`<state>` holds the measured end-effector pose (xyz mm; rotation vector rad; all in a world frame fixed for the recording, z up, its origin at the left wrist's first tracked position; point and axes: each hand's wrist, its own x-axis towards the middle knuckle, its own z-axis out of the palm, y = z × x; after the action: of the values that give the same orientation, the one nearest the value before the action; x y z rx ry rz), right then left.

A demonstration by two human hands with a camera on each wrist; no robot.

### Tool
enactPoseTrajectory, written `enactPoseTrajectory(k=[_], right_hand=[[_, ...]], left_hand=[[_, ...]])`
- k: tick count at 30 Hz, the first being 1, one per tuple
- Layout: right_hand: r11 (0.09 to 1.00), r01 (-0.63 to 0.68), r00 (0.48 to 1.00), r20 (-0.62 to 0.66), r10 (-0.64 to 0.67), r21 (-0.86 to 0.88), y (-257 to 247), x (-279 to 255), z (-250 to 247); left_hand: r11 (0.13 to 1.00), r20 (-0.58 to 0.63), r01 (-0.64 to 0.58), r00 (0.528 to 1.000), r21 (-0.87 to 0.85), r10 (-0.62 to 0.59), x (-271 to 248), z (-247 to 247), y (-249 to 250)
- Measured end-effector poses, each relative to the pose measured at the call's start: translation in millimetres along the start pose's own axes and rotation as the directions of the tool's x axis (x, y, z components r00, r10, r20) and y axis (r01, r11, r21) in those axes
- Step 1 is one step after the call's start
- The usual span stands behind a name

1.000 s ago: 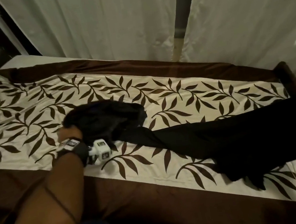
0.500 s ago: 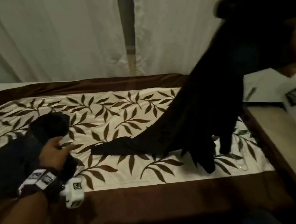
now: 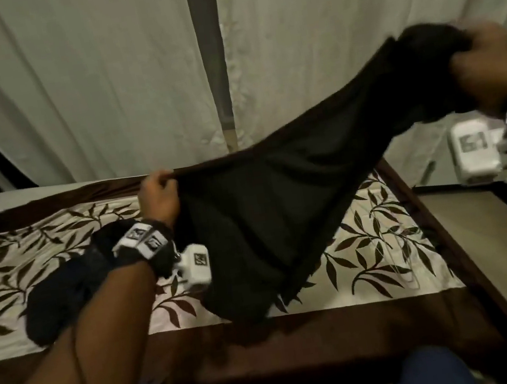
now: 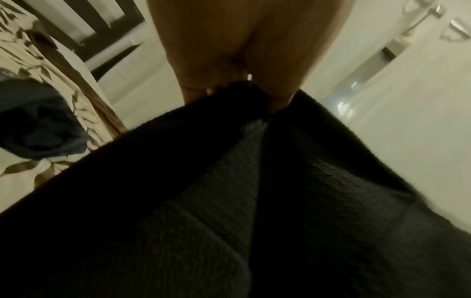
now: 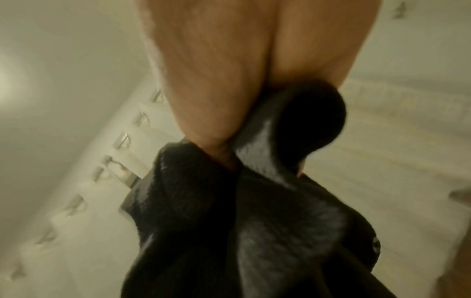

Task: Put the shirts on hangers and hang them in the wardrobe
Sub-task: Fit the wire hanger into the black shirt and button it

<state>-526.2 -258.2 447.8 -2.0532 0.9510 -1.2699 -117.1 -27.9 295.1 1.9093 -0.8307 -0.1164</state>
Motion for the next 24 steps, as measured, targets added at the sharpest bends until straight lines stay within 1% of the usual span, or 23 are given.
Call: enactPoseTrajectory(k=[1, 2, 3, 4, 5, 7, 9, 10, 12, 13, 14, 15, 16, 17, 18, 19, 20, 21, 22, 23, 24], right_hand=[[0.997, -0.069, 0.997, 0.023, 0.069, 0.014, 8, -11, -2], [0.991, -0.123, 0.992, 0.013, 0.124, -0.043, 21, -25, -2], [0.976, -0.194, 0.981, -0.023, 0.192, -0.101, 38, -35, -1], [0.950, -0.235, 0.972, -0.050, 0.229, -0.206, 56, -44, 2], [0.930, -0.276, 0.961, -0.061, 0.269, -0.242, 73, -49, 3], [0.908, -0.361, 0.932, -0.058, 0.357, -0.213, 93, -54, 9], [0.905, -0.399, 0.917, -0.090, 0.390, -0.146, 98, -60, 18], [0.912, -0.405, 0.910, -0.125, 0.395, -0.069, 94, -63, 22], [0.919, -0.374, 0.904, -0.173, 0.392, 0.129, 75, -64, 28], [0.924, -0.334, 0.919, -0.154, 0.363, 0.189, 68, -63, 29], [0.936, -0.306, 0.939, -0.109, 0.327, 0.173, 67, -60, 30], [0.953, -0.289, 0.954, -0.051, 0.295, 0.092, 70, -55, 30], [0.959, -0.281, 0.960, 0.007, 0.281, -0.032, 73, -53, 31], [0.951, -0.272, 0.959, 0.035, 0.279, -0.145, 79, -53, 32], [0.936, -0.282, 0.955, 0.032, 0.294, -0.209, 85, -54, 33], [0.928, -0.303, 0.949, 0.020, 0.315, -0.217, 91, -55, 35], [0.918, -0.337, 0.938, 0.015, 0.347, -0.211, 95, -59, 37], [0.912, -0.350, 0.929, 0.040, 0.367, -0.214, 101, -63, 40], [0.901, -0.356, 0.916, 0.098, 0.389, -0.250, 104, -67, 44], [0.891, -0.338, 0.895, 0.190, 0.404, -0.302, 107, -72, 48], [0.875, -0.303, 0.853, 0.302, 0.425, -0.377, 104, -77, 53]], left_hand=[[0.999, -0.075, 0.027, 0.997, -0.021, -0.028, 12, -20, 7], [0.998, -0.135, 0.050, 0.989, -0.042, -0.056, 25, -40, 12], [0.997, -0.187, 0.059, 0.980, -0.057, -0.069, 35, -57, 21], [0.997, -0.227, 0.060, 0.971, -0.052, -0.071, 42, -72, 30], [0.998, -0.247, 0.049, 0.967, -0.033, -0.056, 46, -83, 39], [0.999, -0.243, 0.039, 0.969, 0.006, -0.037, 46, -95, 57], [0.998, -0.197, 0.055, 0.979, -0.034, -0.060, 45, -100, 69], [0.993, -0.164, 0.081, 0.982, -0.081, -0.093, 45, -101, 74], [0.960, -0.110, 0.162, 0.975, -0.226, -0.191, 51, -104, 76], [0.943, -0.100, 0.163, 0.975, -0.289, -0.199, 52, -105, 76], [0.934, -0.101, 0.131, 0.980, -0.332, -0.173, 52, -106, 77], [0.917, -0.081, 0.090, 0.988, -0.389, -0.132, 48, -106, 80], [0.891, -0.033, 0.068, 0.995, -0.448, -0.092, 42, -107, 87], [0.874, 0.019, 0.050, 0.999, -0.484, -0.047, 37, -107, 93], [0.867, 0.090, 0.047, 0.996, -0.496, -0.002, 35, -109, 95], [0.859, 0.189, 0.075, 0.982, -0.506, 0.026, 31, -110, 96], [0.845, 0.294, 0.118, 0.955, -0.522, 0.049, 26, -111, 97], [0.843, 0.378, 0.153, 0.924, -0.516, 0.064, 21, -111, 97], [0.847, 0.430, 0.171, 0.900, -0.503, 0.074, 15, -108, 98], [0.861, 0.463, 0.166, 0.882, -0.481, 0.090, 8, -102, 100], [0.876, 0.481, 0.146, 0.870, -0.460, 0.107, 2, -95, 103]])
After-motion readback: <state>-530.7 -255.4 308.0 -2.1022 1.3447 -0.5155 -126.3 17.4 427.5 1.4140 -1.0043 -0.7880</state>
